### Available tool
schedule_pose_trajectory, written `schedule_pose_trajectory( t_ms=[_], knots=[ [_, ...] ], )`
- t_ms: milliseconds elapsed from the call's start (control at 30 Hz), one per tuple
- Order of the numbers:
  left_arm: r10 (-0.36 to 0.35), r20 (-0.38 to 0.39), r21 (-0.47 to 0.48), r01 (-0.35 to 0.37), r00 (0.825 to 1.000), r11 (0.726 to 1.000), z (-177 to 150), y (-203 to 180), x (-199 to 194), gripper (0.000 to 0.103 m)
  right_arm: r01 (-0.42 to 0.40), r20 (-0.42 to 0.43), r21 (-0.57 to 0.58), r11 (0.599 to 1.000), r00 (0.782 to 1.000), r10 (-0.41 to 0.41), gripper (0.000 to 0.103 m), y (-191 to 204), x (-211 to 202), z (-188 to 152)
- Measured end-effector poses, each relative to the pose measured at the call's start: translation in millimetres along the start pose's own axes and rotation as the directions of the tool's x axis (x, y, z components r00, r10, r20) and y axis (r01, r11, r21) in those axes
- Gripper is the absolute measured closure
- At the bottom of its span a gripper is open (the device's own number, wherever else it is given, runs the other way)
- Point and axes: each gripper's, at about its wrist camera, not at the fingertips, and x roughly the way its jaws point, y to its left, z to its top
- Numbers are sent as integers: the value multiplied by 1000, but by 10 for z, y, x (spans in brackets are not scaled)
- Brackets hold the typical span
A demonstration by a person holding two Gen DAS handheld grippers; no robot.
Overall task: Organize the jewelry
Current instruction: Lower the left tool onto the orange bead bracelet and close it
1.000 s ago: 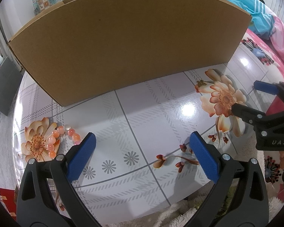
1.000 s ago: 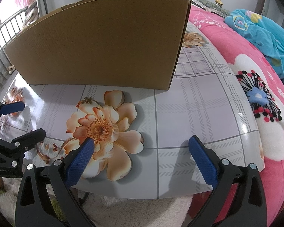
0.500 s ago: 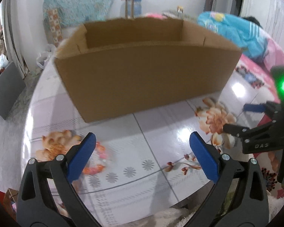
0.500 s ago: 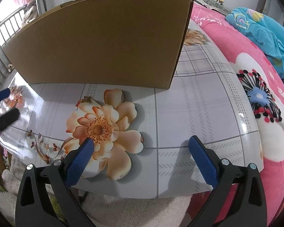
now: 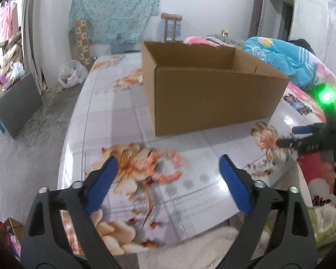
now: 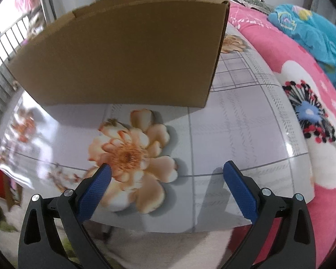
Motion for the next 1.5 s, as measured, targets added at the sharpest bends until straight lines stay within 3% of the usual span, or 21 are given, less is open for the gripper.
schedule_pose_trajectory(
  t_ms=[167, 500, 733, 933, 1000, 1267, 1500],
  knots=[
    [-21, -52, -16, 20, 998, 1000, -65, 95, 111, 44, -36, 45, 10, 999, 998, 36, 7, 48, -69, -4],
    [-36, -92, 43, 40, 995, 998, -56, 88, 250, 49, -55, 63, -42, 998, 996, 58, 9, 164, -113, -28],
    [-44, -127, 97, 57, 991, 994, -26, -75, 360, 67, -65, 64, -51, 997, 996, 68, 9, 174, -89, 14],
    [-23, -181, 113, 44, 983, 993, -11, -104, 518, 69, -72, 59, -48, 996, 995, 74, 9, 144, -68, 32],
    [-13, -197, 111, 35, 980, 993, -20, -98, 565, 75, -72, 60, -49, 996, 995, 75, 10, 142, -68, 46],
    [14, -190, 101, 6, 982, 995, -12, -49, 583, 94, -75, 75, -50, 996, 994, 79, 11, 164, -103, 92],
    [2, -180, 92, 15, 984, 996, -28, -74, 551, 95, -80, 91, -44, 996, 992, 84, 12, 152, -158, 66]
  ],
)
